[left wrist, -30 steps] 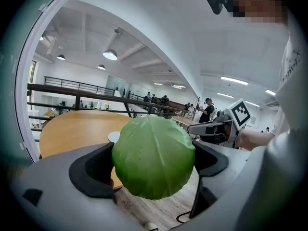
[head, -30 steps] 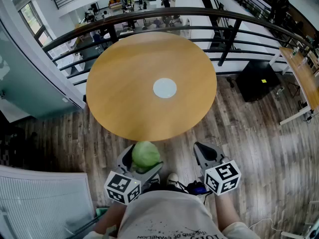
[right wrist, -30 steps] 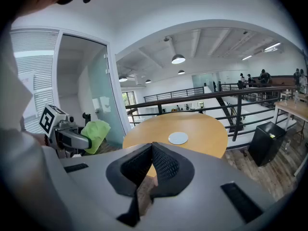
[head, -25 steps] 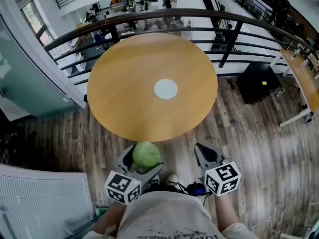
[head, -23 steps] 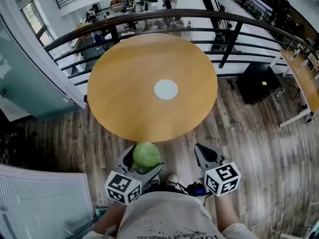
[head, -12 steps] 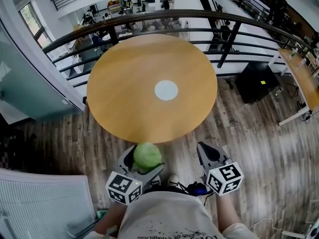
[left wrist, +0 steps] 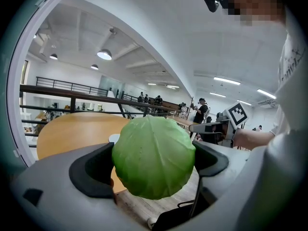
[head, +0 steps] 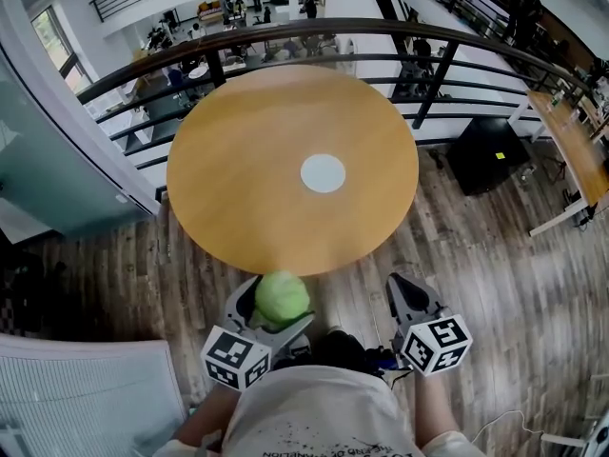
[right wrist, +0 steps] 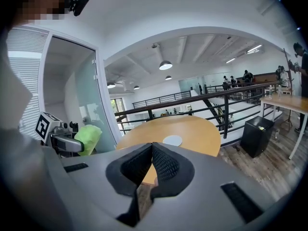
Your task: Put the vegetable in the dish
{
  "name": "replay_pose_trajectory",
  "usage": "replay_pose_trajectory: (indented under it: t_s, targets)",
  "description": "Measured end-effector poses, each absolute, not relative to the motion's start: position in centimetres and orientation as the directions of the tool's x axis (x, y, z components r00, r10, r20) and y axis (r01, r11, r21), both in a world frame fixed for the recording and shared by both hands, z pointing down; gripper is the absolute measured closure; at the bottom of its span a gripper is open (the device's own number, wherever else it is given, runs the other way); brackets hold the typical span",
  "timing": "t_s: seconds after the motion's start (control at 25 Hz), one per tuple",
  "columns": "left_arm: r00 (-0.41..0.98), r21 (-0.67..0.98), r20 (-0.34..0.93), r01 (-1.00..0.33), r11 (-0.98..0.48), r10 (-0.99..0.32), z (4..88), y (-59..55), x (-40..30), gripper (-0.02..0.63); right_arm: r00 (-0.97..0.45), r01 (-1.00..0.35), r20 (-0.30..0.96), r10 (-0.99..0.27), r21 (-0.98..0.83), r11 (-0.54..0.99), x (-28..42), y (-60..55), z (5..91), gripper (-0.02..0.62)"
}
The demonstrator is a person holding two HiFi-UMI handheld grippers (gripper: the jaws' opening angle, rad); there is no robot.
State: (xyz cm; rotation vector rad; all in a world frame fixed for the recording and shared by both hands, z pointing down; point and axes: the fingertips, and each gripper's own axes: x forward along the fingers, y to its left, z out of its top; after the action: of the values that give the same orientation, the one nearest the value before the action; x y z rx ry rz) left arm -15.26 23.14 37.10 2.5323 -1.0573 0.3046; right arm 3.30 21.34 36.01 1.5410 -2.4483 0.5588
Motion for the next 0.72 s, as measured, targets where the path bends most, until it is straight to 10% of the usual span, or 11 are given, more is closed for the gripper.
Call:
replay_pose_trajectory:
  t_s: [0.72]
  targets:
    - [0.673,0.271,0.341,-0.739,-0.617,-0.656,37.6,9.4,-10.2,0.113,-0.484,-0.874,0.351,-0.802,-0.234,0.425,8.1,7.3,36.9,0.571]
